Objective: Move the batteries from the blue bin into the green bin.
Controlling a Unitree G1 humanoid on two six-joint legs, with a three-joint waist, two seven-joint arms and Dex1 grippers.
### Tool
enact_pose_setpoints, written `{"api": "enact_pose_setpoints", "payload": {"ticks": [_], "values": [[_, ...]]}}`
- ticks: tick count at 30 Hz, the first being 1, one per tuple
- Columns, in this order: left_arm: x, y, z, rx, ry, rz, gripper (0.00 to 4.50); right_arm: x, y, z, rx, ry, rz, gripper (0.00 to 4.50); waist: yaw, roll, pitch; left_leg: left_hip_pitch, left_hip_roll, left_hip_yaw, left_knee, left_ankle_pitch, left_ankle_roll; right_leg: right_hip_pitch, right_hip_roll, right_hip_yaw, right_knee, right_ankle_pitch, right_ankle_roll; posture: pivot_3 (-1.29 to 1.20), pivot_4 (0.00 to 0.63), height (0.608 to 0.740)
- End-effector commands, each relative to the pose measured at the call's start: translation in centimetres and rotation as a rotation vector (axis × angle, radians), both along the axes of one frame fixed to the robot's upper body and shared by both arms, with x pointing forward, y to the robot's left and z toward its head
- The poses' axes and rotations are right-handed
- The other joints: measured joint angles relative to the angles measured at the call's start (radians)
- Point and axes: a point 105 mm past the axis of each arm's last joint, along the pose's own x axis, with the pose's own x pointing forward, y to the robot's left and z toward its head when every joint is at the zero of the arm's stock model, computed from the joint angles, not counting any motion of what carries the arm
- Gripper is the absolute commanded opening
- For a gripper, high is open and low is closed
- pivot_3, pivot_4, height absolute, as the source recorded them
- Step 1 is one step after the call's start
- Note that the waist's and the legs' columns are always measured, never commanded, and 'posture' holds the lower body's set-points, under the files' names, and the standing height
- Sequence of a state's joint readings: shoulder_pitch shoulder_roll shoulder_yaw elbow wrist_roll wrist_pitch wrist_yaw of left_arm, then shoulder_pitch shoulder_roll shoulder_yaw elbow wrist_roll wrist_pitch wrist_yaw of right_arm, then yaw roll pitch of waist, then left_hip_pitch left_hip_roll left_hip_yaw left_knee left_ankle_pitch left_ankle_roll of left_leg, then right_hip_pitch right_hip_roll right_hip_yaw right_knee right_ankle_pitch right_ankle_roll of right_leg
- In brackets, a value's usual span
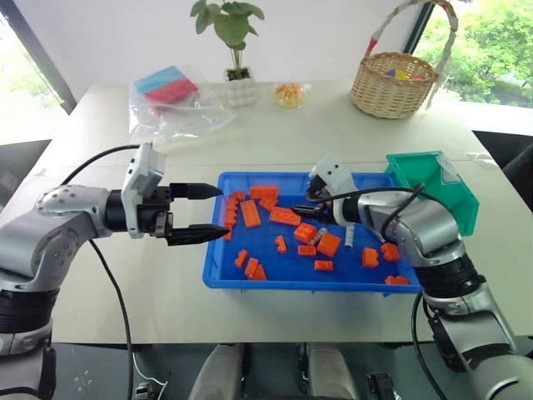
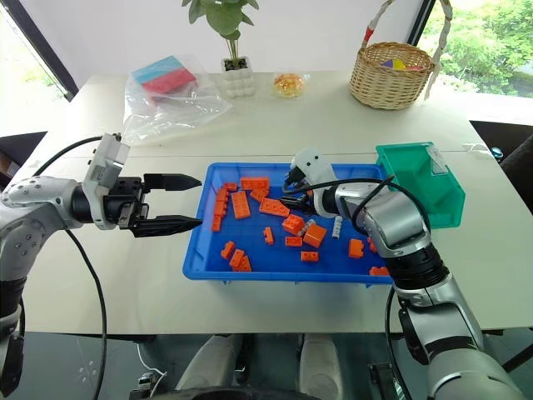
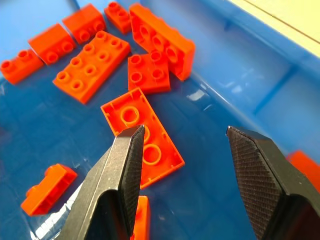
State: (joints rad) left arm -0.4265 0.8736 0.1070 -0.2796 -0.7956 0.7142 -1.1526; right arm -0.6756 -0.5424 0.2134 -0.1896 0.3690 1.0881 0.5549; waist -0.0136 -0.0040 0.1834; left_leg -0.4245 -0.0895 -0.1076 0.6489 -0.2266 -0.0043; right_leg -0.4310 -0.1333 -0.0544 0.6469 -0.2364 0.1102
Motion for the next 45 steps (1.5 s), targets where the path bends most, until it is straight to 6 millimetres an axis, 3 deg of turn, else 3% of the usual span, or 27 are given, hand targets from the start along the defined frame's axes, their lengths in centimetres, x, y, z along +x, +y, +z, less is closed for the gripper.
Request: {"api": "enact_pose_setpoints", "payload": {"ticks": [1,5,11,20,24,27,28,33,37,43,44,45], "values": [[-0.3,0.3,1.1,-0.003,-0.061,0.007,4.5,-1.1,0.0,1.8,0.021,-0.048,0.029,2.68,-0.001,0.0,0.0,0.0,0.0,0.0,0.0,0.0,0.0,0.0,0.0,0.0,0.0,0.0,0.0,0.0,0.15,0.702],[-0.3,0.2,1.0,-0.008,-0.056,0.008,4.5,-2.3,0.0,1.7,0.016,-0.033,0.031,4.47,0.0,0.0,0.0,0.0,0.0,0.0,0.0,0.0,0.0,0.0,0.0,0.0,0.0,0.0,0.0,0.0,0.15,0.702],[-0.2,0.1,1.0,-0.01,-0.056,-0.001,4.5,-4.0,0.1,-0.1,-0.003,0.031,0.03,4.47,0.001,0.0,0.0,0.0,0.0,0.0,0.0,0.0,0.0,0.0,0.0,0.0,0.0,0.0,0.0,0.0,0.15,0.702],[0.0,0.0,1.2,-0.012,-0.064,-0.008,4.5,-3.9,-0.5,-2.5,-0.037,0.066,-0.01,4.47,0.0,0.0,0.0,0.0,0.0,0.0,0.0,0.0,0.0,0.0,0.0,0.0,0.0,0.0,0.0,0.0,0.15,0.702],[0.0,-0.1,1.3,-0.014,-0.071,-0.007,4.5,-3.7,-0.3,-2.7,-0.041,0.056,-0.003,3.22,0.0,0.0,0.0,0.0,0.0,0.0,0.0,0.0,0.0,0.0,0.0,0.0,0.0,0.0,0.0,0.0,0.15,0.702],[0.0,0.0,1.4,-0.015,-0.074,-0.003,4.5,-3.6,0.0,-2.4,-0.043,0.045,0.01,1.57,0.0,0.0,0.0,0.0,0.0,0.0,0.0,0.0,0.0,0.0,0.0,0.0,0.0,0.0,0.0,0.0,0.15,0.702],[0.1,0.0,1.4,-0.015,-0.074,-0.002,4.5,-3.6,0.1,-2.2,-0.042,0.039,0.016,1.22,0.0,0.0,0.0,0.0,0.0,0.0,0.0,0.0,0.0,0.0,0.0,0.0,0.0,0.0,0.0,0.0,0.15,0.702],[0.1,0.1,1.4,-0.017,-0.074,0.004,4.5,-2.8,0.8,-0.4,-0.034,-0.007,0.049,1.25,-0.001,0.0,0.0,0.0,0.0,0.0,0.0,0.0,0.0,0.0,0.0,0.0,0.0,0.0,0.0,0.0,0.15,0.702],[0.2,-0.1,1.2,-0.022,-0.075,0.001,4.5,-0.3,1.3,1.4,-0.032,-0.072,0.037,1.25,-0.003,0.0,0.0,0.0,0.0,0.0,0.0,0.0,0.0,0.0,0.0,0.0,0.0,0.0,0.0,0.0,0.15,0.702],[0.3,-0.3,1.3,-0.029,-0.083,0.0,4.5,2.5,1.3,0.3,-0.062,-0.087,0.007,1.25,0.0,0.0,0.0,0.0,0.0,0.0,0.0,0.0,0.0,0.0,0.0,0.0,0.0,0.0,0.0,0.0,0.15,0.702],[0.3,-0.3,1.4,-0.029,-0.084,0.0,4.5,2.8,1.3,0.0,-0.071,-0.085,0.009,2.29,-0.001,0.0,0.0,0.0,0.0,0.0,0.0,0.0,0.0,0.0,0.0,0.0,0.0,0.0,0.0,0.0,0.15,0.702],[0.3,-0.3,1.4,-0.03,-0.086,0.0,4.5,2.9,1.3,-0.1,-0.089,-0.09,0.013,2.7,-0.002,0.0,0.0,0.0,0.0,0.001,0.0,0.0,0.0,0.0,0.0,0.0,0.0,0.0,0.0,0.0,0.15,0.702]]}}
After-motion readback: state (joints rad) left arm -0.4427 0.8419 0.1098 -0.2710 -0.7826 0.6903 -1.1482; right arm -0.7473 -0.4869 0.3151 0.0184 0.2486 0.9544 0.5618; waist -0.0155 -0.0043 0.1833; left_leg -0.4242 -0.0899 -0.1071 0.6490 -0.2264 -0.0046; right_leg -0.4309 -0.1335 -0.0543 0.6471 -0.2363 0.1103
